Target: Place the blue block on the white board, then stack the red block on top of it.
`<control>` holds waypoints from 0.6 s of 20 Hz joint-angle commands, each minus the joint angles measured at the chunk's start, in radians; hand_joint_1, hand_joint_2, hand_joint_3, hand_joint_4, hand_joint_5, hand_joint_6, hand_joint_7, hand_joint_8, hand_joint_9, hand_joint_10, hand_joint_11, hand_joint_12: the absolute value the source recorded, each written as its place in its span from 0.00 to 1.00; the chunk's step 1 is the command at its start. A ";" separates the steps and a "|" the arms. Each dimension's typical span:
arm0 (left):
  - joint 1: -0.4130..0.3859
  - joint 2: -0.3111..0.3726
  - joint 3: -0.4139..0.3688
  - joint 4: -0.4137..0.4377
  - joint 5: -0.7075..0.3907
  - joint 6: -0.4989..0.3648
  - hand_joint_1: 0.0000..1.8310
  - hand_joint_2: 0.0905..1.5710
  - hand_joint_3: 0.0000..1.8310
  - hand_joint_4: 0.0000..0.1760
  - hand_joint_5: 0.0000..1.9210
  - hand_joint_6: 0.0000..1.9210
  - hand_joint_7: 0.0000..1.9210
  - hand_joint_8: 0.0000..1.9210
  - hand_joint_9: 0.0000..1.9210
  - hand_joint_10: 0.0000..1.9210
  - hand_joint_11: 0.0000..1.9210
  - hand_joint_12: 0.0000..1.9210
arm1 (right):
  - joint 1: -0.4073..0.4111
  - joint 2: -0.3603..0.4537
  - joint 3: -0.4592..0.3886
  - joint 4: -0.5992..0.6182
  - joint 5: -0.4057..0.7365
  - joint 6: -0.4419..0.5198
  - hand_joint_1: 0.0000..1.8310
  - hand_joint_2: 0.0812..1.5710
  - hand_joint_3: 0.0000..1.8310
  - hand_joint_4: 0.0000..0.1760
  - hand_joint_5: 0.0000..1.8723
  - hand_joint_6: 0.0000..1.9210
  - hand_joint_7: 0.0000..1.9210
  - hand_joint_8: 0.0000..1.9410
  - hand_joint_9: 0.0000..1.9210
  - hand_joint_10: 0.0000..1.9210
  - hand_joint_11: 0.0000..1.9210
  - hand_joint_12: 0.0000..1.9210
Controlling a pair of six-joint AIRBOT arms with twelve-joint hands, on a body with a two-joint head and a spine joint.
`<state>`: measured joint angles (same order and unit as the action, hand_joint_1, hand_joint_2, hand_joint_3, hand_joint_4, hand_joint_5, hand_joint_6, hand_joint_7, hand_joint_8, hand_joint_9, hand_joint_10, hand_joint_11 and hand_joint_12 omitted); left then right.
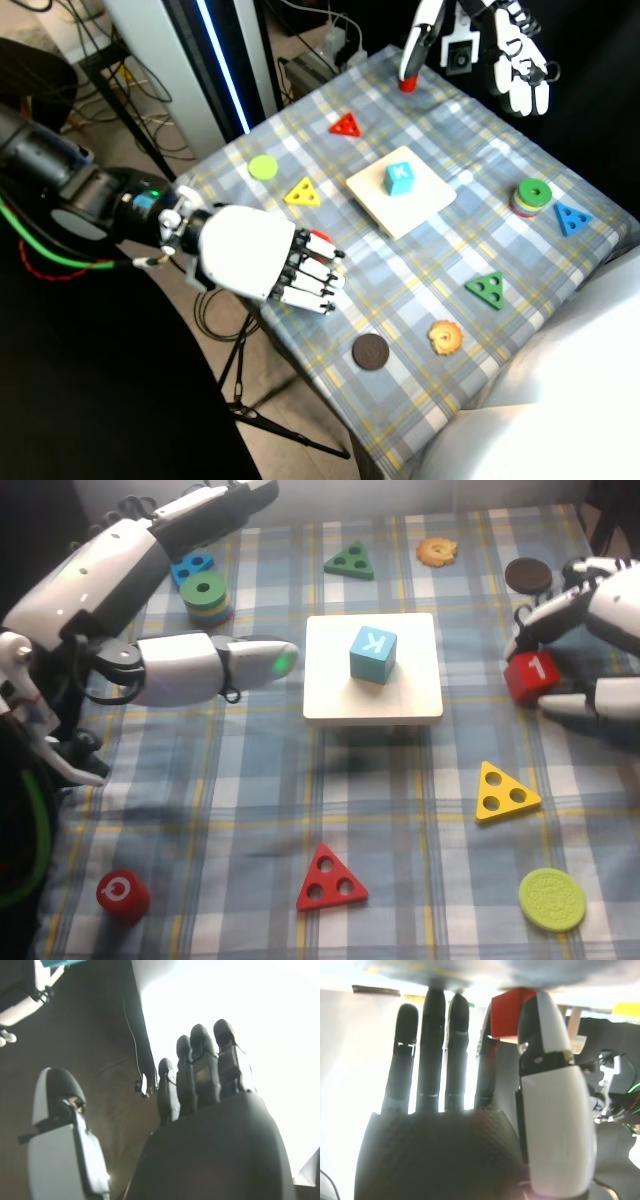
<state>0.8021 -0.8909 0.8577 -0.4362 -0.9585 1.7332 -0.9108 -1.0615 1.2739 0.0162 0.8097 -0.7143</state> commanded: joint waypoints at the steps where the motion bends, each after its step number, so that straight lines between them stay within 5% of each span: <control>1: 0.003 0.018 -0.005 0.023 -0.114 -0.007 0.46 0.56 0.00 1.00 0.13 0.00 0.14 0.00 0.13 0.00 0.00 0.18 | 0.038 0.009 0.004 -0.017 0.159 0.024 0.67 0.73 0.00 0.00 0.55 0.48 0.37 0.70 0.29 0.48 0.11 0.80; 4: 0.025 0.052 -0.022 0.023 -0.116 -0.007 0.45 0.57 0.00 1.00 0.13 0.00 0.14 0.00 0.14 0.00 0.00 0.14 | 0.149 0.010 0.024 -0.165 0.162 0.105 0.66 0.75 0.00 0.00 0.53 0.53 0.33 0.71 0.30 0.33 0.08 0.71; 5: 0.030 0.061 -0.026 0.025 -0.113 -0.007 0.44 0.57 0.00 1.00 0.13 0.00 0.14 0.00 0.14 0.00 0.00 0.14 | 0.198 0.000 0.038 -0.231 0.161 0.152 0.63 0.70 0.00 0.00 0.54 0.48 0.34 0.38 0.32 0.24 0.10 0.66; 7: 0.035 0.071 -0.030 0.032 -0.102 -0.007 0.45 0.56 0.00 1.00 0.13 0.00 0.15 0.00 0.14 0.00 0.00 0.14 | 0.265 -0.016 0.057 -0.329 0.151 0.207 0.63 0.67 0.00 0.00 0.57 0.43 0.42 0.12 0.36 0.13 0.11 0.61; 10: 0.038 0.074 -0.030 0.036 -0.092 -0.007 0.45 0.55 0.00 1.00 0.13 0.00 0.16 0.00 0.15 0.00 0.00 0.15 | 0.352 -0.066 0.107 -0.492 0.131 0.341 0.64 0.64 0.00 0.00 0.62 0.34 0.45 0.03 0.35 0.04 0.01 0.68; 12: 0.038 0.074 -0.030 0.040 -0.090 -0.007 0.44 0.55 0.00 1.00 0.13 0.00 0.17 0.00 0.15 0.00 0.00 0.16 | 0.374 -0.093 0.130 -0.557 0.122 0.403 0.65 0.64 0.00 0.00 0.62 0.35 0.44 0.02 0.37 0.05 0.08 0.70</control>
<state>0.8467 -0.8200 0.8318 -0.4248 -0.9333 1.7332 -0.5522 -1.1580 1.4029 -0.5953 0.8387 -0.3115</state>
